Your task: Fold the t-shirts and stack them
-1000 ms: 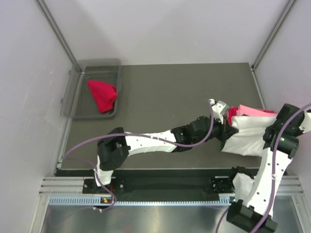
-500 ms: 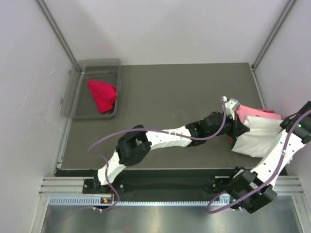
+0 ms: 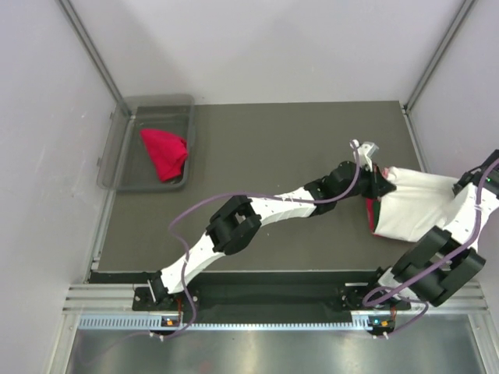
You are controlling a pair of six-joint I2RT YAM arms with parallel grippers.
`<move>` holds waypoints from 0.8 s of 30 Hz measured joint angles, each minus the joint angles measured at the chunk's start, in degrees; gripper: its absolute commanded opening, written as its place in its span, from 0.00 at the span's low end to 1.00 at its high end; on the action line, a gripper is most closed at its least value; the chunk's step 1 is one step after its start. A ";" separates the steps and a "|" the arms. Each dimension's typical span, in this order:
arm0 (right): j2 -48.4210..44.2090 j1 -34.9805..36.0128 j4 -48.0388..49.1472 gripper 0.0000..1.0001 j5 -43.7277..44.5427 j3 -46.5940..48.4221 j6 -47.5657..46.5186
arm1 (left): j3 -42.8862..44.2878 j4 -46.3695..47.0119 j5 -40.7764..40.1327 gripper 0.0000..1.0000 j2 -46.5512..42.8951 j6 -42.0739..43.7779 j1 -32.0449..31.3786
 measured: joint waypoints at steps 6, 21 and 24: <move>9.14 5.38 2.21 1.00 3.54 5.53 1.75 | 7.15 -3.69 -1.09 0.84 7.13 0.09 3.50; 3.54 16.76 2.12 1.00 10.27 15.54 -6.19 | -15.54 -18.36 -13.42 0.93 -18.34 15.61 10.01; 1.86 22.60 3.39 1.00 5.62 15.50 -8.55 | -28.85 -19.58 -14.43 0.93 -34.10 17.14 14.40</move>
